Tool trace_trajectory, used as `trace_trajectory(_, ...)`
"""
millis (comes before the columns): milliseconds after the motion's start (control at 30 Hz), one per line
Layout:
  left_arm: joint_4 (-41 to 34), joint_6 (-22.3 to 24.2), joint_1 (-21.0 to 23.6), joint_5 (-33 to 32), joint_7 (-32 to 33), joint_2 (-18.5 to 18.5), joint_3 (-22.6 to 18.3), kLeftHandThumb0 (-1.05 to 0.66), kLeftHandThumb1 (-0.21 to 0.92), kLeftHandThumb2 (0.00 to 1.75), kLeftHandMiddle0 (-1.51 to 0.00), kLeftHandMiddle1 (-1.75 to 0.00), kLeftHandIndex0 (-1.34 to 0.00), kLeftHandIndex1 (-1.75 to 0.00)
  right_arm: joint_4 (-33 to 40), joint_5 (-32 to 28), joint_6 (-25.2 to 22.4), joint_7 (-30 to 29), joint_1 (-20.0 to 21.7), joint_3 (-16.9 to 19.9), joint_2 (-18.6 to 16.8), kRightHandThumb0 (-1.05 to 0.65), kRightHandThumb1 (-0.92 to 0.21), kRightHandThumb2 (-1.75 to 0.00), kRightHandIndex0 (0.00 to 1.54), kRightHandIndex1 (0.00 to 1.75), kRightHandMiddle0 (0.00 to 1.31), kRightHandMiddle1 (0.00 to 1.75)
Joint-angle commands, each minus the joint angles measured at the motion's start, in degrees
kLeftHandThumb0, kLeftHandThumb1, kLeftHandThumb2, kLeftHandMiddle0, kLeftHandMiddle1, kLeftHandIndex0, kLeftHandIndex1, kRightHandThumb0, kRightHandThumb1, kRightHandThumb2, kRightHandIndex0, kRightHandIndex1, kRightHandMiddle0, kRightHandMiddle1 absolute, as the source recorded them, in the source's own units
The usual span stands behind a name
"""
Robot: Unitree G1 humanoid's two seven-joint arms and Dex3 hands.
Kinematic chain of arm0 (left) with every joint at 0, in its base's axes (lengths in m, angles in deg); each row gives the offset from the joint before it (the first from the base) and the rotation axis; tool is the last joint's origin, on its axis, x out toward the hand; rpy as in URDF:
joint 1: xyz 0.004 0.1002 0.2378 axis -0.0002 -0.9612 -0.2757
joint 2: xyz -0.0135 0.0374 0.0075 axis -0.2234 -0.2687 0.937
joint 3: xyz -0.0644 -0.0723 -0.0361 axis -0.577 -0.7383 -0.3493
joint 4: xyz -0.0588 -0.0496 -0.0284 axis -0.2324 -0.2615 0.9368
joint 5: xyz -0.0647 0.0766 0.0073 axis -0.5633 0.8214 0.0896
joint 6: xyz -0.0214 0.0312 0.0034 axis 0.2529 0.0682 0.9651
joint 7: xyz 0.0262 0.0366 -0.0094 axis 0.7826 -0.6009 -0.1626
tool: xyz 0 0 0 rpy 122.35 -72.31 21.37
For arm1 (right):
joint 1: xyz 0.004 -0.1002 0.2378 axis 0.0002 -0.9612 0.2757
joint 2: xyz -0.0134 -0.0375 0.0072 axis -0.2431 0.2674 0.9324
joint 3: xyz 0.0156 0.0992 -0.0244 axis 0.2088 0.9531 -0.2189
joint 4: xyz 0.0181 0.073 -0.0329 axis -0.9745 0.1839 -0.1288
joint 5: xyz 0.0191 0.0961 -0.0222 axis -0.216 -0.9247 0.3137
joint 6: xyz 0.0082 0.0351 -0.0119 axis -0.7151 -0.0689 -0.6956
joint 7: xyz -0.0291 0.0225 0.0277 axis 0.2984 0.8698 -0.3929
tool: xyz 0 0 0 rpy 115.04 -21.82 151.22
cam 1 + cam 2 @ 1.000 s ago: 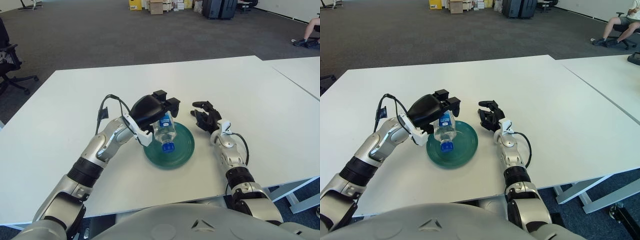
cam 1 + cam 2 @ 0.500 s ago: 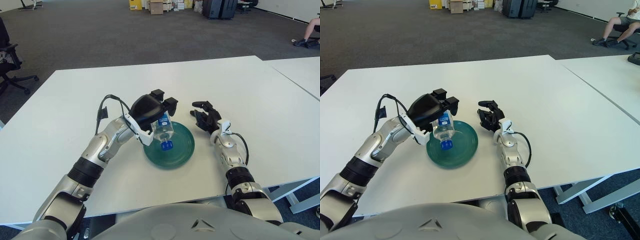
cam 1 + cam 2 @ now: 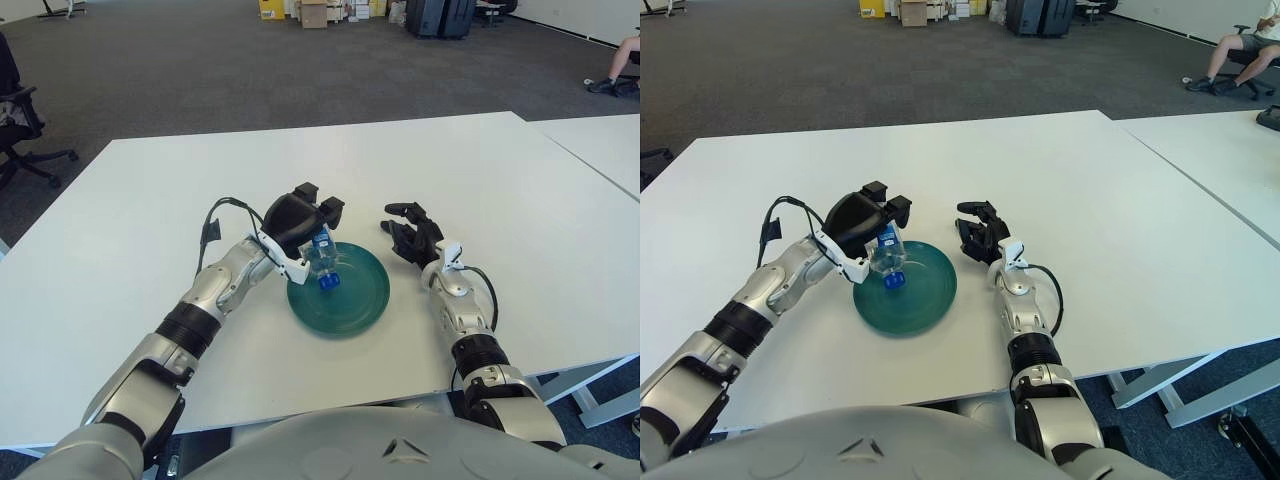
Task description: Put the bottle into the plate.
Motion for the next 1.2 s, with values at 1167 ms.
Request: trace_trajectory(1167, 0.76, -7.12, 3.34, -5.29, 0.05, -1.84, 2.03, 0.00, 0.05, 1.59, -0.84, -1.64, -0.59, -1.75, -6.29, 0.12, 3.60, 1.32, 2.58, 0.41, 1.06, -0.55, -0.84, -0.63, 0.36, 0.49, 0.12, 1.14)
